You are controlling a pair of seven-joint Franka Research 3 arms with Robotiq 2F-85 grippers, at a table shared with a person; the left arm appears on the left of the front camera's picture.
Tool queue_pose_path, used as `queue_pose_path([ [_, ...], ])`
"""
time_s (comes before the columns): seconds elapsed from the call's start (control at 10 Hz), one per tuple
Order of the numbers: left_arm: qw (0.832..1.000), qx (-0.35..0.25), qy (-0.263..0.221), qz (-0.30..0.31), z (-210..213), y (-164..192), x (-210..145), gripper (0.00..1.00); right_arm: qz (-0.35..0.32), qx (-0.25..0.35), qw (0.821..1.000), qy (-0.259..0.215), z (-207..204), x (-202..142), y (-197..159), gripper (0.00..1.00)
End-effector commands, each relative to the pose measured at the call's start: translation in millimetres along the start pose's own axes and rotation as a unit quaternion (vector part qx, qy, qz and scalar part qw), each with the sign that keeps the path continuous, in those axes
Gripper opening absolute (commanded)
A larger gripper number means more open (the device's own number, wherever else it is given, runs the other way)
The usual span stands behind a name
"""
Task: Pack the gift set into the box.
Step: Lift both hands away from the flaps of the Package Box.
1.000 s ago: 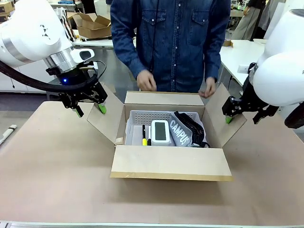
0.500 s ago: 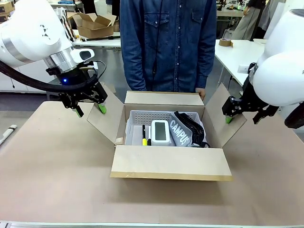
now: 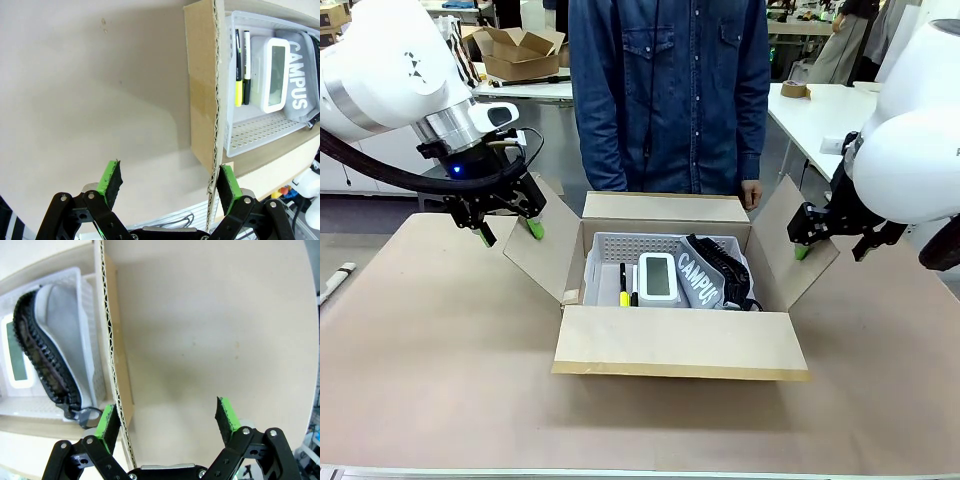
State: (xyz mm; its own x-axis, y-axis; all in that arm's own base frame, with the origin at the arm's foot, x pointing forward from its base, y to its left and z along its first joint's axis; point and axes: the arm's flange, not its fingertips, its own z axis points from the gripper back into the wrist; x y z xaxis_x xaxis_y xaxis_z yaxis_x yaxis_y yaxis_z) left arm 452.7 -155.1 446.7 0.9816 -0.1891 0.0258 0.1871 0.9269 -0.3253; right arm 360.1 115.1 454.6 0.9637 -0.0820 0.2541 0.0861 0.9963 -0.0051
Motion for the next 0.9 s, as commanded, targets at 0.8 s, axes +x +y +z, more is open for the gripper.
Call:
queue_pose_path([
  [0.8, 0.794, -0.561, 0.046, -0.230, 107, 49, -43, 1.00, 0.024, 0.650, 0.743, -0.156, 117, -62, -112, 1.00],
])
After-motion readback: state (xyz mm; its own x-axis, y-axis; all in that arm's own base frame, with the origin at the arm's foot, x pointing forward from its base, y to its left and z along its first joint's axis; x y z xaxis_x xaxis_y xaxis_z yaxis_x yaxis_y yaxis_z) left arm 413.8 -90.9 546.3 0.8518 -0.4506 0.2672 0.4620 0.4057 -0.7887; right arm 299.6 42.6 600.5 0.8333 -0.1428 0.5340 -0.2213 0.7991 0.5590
